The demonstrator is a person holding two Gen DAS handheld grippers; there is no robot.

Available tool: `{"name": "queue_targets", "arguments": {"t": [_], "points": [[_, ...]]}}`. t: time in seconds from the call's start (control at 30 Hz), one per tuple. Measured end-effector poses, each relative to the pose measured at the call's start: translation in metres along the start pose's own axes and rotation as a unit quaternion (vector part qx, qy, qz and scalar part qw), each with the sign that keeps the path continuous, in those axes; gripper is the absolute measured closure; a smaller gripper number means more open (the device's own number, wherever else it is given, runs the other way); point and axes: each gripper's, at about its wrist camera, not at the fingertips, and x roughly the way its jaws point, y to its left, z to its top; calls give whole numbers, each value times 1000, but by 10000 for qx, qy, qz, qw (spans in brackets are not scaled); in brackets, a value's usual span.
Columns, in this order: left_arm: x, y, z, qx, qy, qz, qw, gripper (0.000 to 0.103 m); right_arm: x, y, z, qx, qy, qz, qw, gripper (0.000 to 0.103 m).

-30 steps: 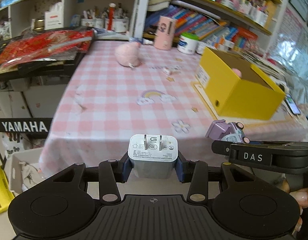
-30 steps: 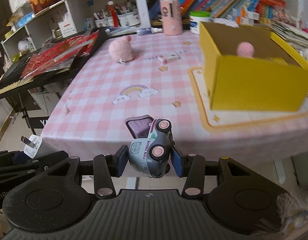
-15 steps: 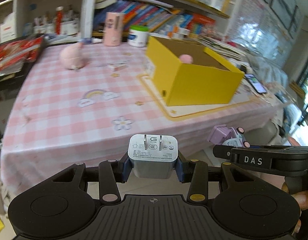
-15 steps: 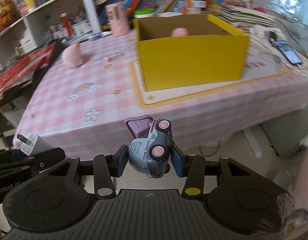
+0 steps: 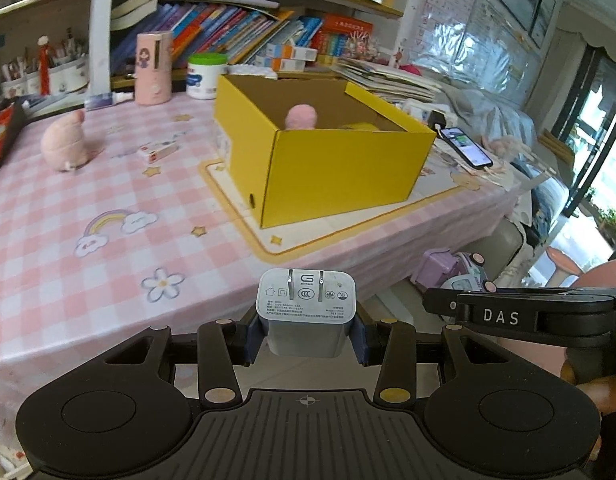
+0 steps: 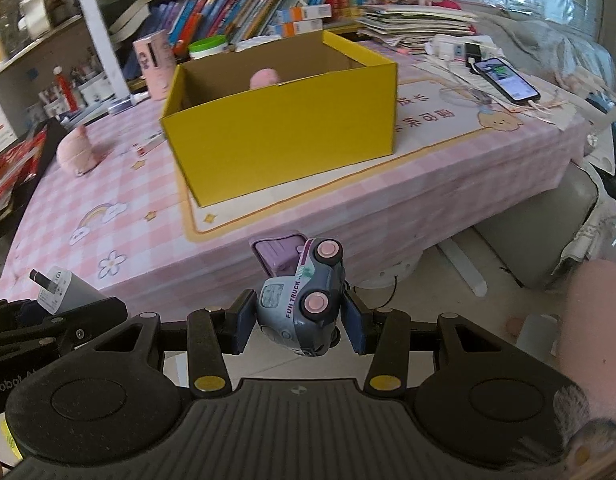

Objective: Organize objects
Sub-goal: 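Carry the white charger and grey truck toward the yellow box with both tools, then lower the charger and truck into the yellow box with both tools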

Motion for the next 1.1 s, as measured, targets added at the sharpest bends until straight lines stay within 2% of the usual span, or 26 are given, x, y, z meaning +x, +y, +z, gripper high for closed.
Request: {"name": "queue_targets", "arguments": {"t": [0.63,1.1], "points": [[35,-14,42,26,-108,-111,9999,61,30,-21,48,-11,15,82,10000,59],[47,-34,100,293,-824,-91,9961,61,25,-38,121,-172,-681,228,9973,59]]}}
